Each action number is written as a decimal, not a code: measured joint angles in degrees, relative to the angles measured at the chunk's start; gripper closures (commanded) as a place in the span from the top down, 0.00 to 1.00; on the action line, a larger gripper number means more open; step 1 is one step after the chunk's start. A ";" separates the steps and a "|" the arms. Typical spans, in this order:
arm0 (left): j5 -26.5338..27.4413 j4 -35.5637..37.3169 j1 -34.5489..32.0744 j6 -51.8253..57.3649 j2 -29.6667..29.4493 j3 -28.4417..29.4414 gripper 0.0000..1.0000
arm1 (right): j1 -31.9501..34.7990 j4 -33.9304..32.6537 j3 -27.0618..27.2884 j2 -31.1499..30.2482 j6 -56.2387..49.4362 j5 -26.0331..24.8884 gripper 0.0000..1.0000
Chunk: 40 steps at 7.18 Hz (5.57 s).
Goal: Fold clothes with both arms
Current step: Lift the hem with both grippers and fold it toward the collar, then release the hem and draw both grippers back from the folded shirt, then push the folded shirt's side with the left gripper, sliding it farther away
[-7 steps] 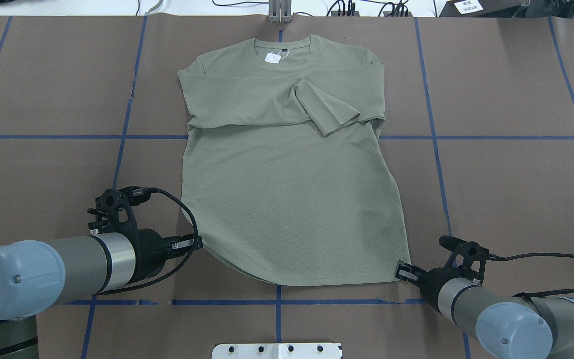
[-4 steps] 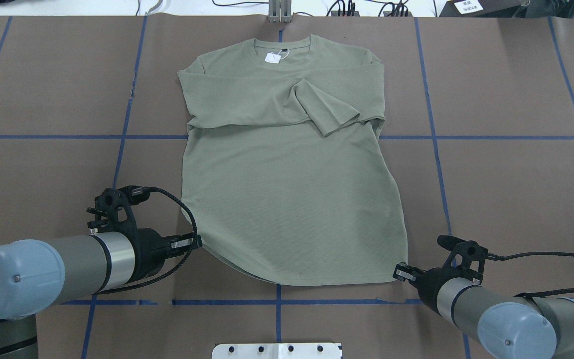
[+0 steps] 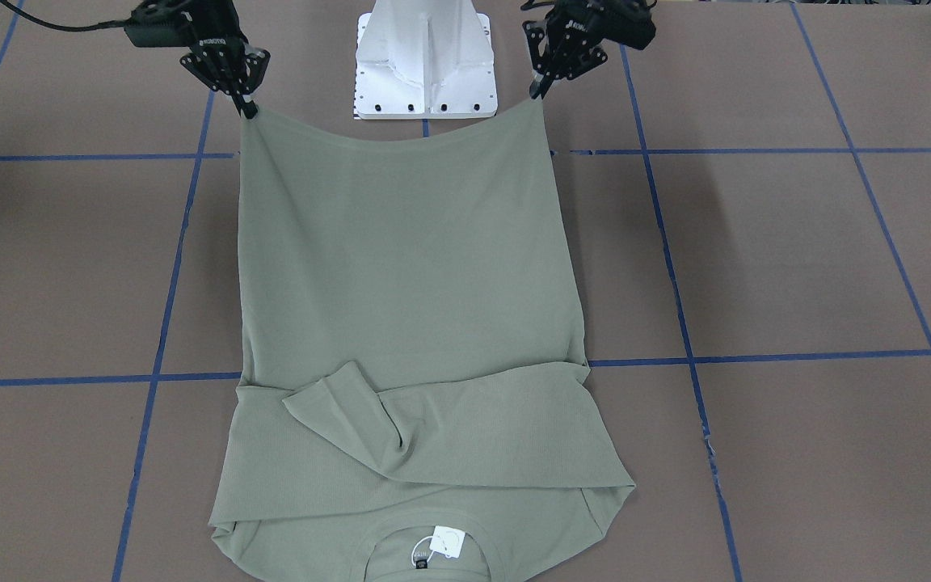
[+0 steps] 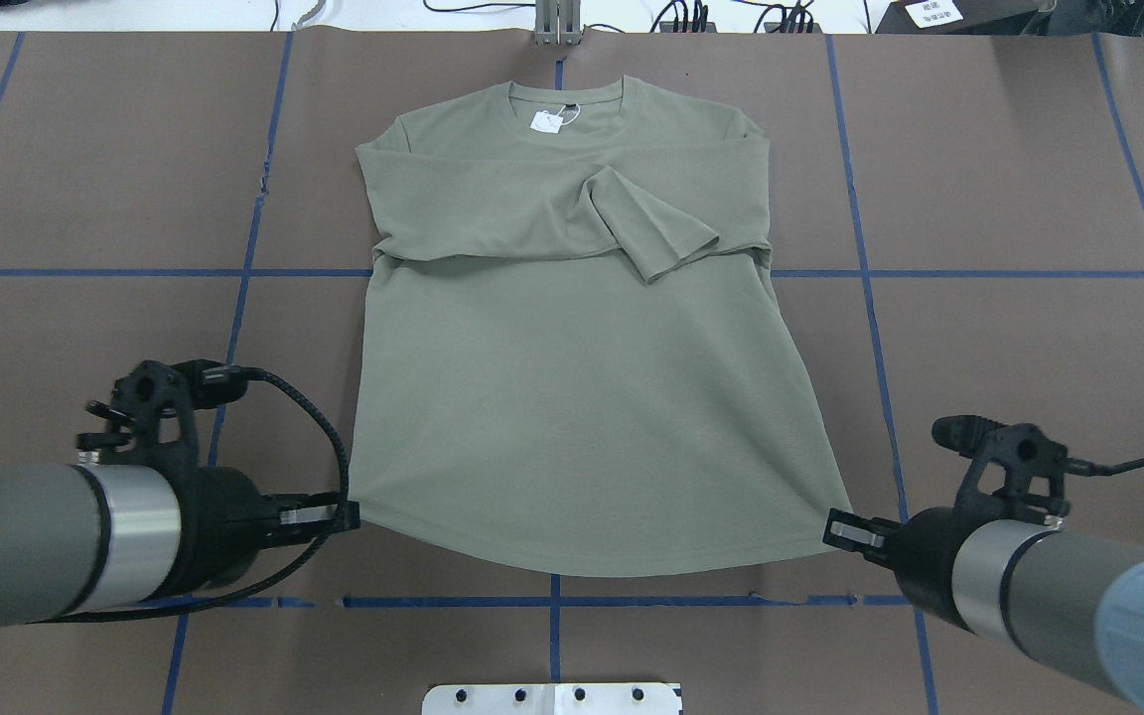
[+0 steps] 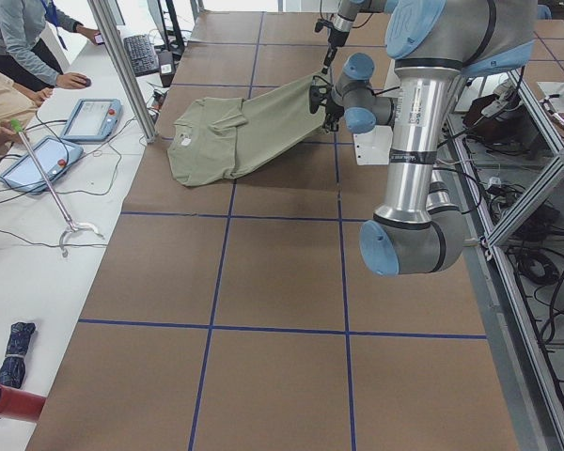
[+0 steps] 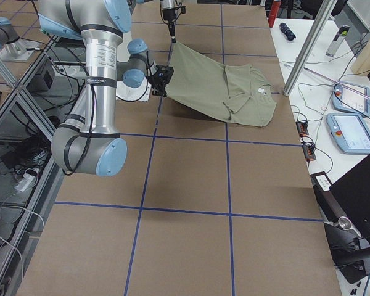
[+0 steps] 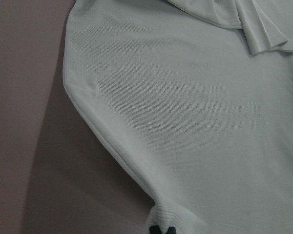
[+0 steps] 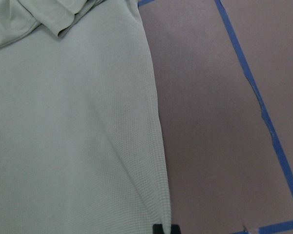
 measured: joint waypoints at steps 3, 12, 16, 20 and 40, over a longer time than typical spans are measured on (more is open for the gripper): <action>-5.62 15.56 -5.97 5.79 -11.55 0.07 0.00 | 8.56 -11.79 1.02 10.95 -8.71 8.45 0.00; -4.15 -13.37 -31.22 25.71 -28.86 55.97 0.00 | 40.19 5.60 -65.30 49.67 -29.01 15.30 0.00; -2.61 -25.40 -27.25 26.93 -30.62 70.57 0.00 | 37.29 12.03 -74.58 50.98 -29.29 14.27 0.00; -2.83 -25.65 -26.82 32.49 -29.83 69.91 1.00 | 37.36 12.29 -73.71 49.59 -31.79 13.94 1.00; -1.86 -43.37 -13.48 19.77 -9.48 52.33 0.00 | 40.11 12.37 -65.30 42.95 -40.68 18.13 1.00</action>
